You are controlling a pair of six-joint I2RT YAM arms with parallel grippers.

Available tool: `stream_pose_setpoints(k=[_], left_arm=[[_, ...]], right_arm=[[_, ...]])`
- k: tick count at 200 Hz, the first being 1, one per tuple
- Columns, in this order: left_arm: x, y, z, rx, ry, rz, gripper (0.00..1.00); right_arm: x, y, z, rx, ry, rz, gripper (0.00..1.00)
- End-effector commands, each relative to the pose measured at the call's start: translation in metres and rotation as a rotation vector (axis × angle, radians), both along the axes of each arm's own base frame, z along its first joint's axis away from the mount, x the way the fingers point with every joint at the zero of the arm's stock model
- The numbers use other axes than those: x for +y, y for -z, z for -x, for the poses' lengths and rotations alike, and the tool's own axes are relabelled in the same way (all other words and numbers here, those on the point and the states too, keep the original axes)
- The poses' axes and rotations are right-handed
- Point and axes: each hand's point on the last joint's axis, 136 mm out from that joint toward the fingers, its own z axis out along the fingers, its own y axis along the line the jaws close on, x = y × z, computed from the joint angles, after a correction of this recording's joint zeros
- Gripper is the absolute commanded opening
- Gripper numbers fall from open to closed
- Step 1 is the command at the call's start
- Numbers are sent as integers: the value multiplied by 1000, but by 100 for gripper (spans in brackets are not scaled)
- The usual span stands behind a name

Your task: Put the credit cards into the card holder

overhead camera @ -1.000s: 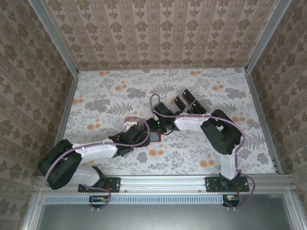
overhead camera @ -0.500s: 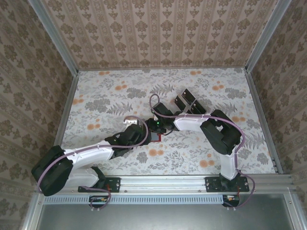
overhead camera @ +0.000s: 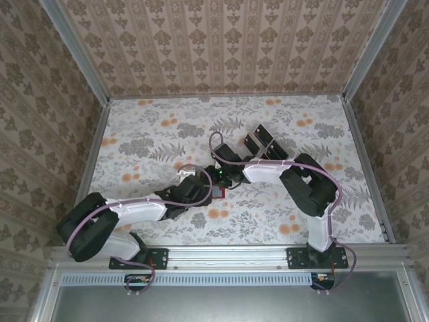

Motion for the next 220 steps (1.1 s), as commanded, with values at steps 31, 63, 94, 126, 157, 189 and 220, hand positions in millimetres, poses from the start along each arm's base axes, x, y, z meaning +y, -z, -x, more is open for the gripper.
stream_pose_setpoints(k=[31, 63, 94, 126, 157, 189, 220], left_arm=[[17, 18, 7, 24, -71, -24, 100], [24, 25, 11, 36, -92, -33, 100], [24, 27, 11, 41, -93, -36, 100], [26, 30, 12, 47, -96, -41, 100], [27, 31, 13, 47, -99, -40, 100], [27, 32, 13, 49, -99, -40, 100], [27, 32, 14, 50, -98, -41, 100]], right_arm=[[1, -9, 2, 8, -8, -15, 52], [-8, -23, -1, -28, 11, -17, 52], [-15, -26, 2, -38, 23, -7, 52], [-23, -20, 4, -36, 42, 16, 52], [-25, -10, 4, -21, 48, 28, 52], [-21, 2, 3, -3, 41, 27, 52], [-16, 6, 1, 7, 30, 7, 52]])
